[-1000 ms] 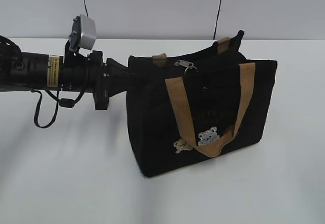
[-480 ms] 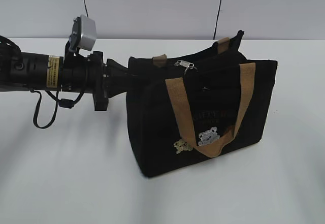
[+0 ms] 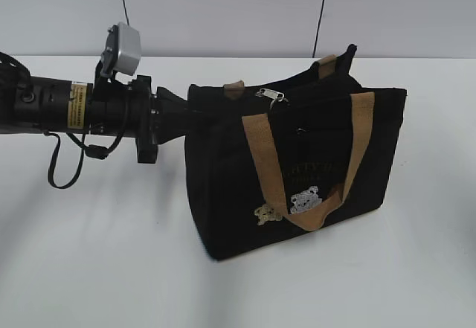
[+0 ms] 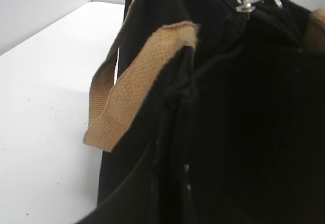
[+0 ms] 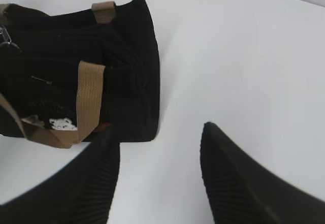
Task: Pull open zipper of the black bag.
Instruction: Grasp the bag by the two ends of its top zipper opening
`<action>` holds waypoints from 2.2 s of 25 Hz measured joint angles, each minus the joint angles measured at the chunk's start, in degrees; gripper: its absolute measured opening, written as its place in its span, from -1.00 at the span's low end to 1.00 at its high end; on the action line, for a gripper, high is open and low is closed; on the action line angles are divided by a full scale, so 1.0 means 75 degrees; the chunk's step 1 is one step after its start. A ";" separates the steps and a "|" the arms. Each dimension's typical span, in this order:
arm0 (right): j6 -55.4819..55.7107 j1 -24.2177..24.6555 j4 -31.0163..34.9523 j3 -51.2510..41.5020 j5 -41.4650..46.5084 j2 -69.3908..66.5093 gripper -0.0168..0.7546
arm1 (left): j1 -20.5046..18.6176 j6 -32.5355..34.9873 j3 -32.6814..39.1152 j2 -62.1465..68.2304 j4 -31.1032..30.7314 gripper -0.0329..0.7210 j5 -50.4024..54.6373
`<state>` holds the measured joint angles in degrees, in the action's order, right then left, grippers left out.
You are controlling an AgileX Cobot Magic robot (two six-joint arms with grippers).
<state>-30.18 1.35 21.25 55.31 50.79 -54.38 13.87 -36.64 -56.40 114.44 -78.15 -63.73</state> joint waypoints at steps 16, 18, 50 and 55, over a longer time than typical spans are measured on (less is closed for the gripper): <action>0.0169 -0.2922 -0.0011 0.3164 0.0589 -0.4427 0.05 | 0.0000 -0.0002 -0.0009 0.0000 -0.0062 -0.87 -0.0014; 0.0177 -0.3192 -0.0011 0.3299 0.0608 -0.4805 0.05 | 0.0000 -0.0002 -0.0009 0.0000 -0.0062 -0.87 -0.0014; 0.0409 -0.3694 0.0301 0.3407 0.0080 -0.5963 -0.08 | 0.0000 -0.0002 -0.0058 0.0000 -0.0199 -0.87 -0.0020; 0.0409 -0.3694 0.0450 0.3407 0.0119 -0.5963 -0.18 | 0.0000 -0.0002 -0.0058 0.0000 -0.0199 -0.87 -0.0020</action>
<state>-27.11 -26.36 24.63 80.86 51.68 -99.10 13.87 -36.66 -56.83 114.44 -79.64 -63.88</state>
